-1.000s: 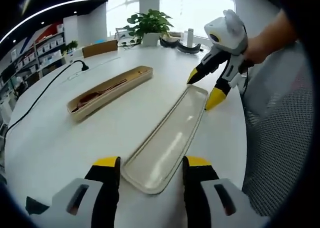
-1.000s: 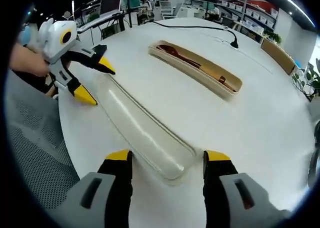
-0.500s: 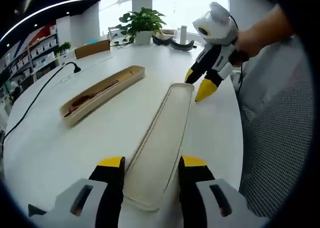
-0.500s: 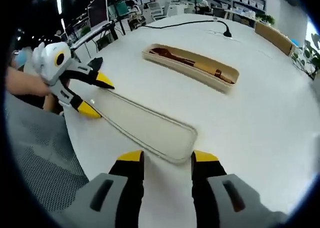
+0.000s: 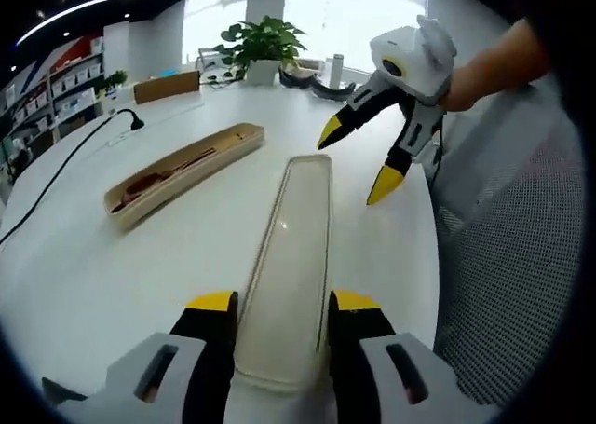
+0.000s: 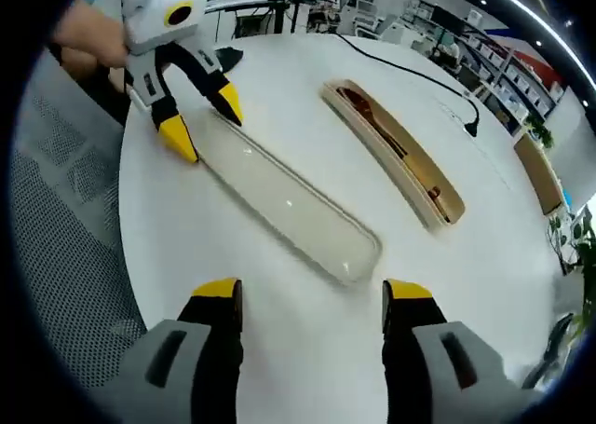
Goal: Arrange the utensils inside the cutlery case until each visible utensil rests in its matching compartment.
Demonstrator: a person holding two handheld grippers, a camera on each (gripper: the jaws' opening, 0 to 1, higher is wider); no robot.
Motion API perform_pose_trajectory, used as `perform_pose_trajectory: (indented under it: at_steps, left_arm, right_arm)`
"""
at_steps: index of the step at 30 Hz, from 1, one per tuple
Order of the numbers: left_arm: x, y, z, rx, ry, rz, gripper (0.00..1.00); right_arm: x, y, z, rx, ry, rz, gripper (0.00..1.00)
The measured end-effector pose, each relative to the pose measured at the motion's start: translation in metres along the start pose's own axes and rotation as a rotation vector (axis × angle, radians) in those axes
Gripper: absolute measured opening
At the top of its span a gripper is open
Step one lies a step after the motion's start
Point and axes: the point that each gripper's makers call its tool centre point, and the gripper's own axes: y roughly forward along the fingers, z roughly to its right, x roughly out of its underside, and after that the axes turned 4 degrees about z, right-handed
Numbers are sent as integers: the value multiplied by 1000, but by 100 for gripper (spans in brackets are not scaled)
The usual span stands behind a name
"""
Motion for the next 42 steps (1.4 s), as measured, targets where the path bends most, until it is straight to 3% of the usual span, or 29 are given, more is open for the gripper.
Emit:
perform_pose_trajectory:
  at_steps: [6, 10, 14, 18, 22, 28, 30, 33, 37, 40, 42]
  left_arm:
    - [1, -7, 4, 61, -103, 50, 39]
    - [3, -8, 6, 76, -87, 37, 39]
    - [3, -9, 8, 98, -93, 35, 39]
    - [3, -10, 9, 122, -100, 39, 39]
    - [4, -9, 11, 138, -63, 30, 39]
    - [3, -9, 11, 167, -76, 16, 39]
    - [3, -10, 12, 173, -76, 10, 39]
    - [6, -10, 14, 195, 12, -30, 39]
    - [4, -10, 15, 215, -36, -30, 38]
    - [5, -10, 15, 222, -40, -38, 39]
    - [5, -11, 16, 225, -30, -45, 39]
  right_arm:
    - [-6, 6, -3, -15, -65, -9, 57]
    - [-10, 9, 0, -26, -74, -3, 56]
    - [-9, 9, 3, -30, -94, -12, 46]
    - [-5, 8, -3, -63, -24, -9, 37]
    - [-2, 5, 1, -35, -141, -35, 26]
    - [-7, 3, 3, 22, -230, -21, 37]
    - [-9, 4, -5, -1, -263, -17, 37]
    - [-13, 6, -16, -33, -357, -20, 28]
    - [-17, 10, -18, -33, -365, -21, 23]
    - [-14, 10, -25, -81, -336, -39, 16]
    - [-16, 10, -22, -64, -358, -28, 16]
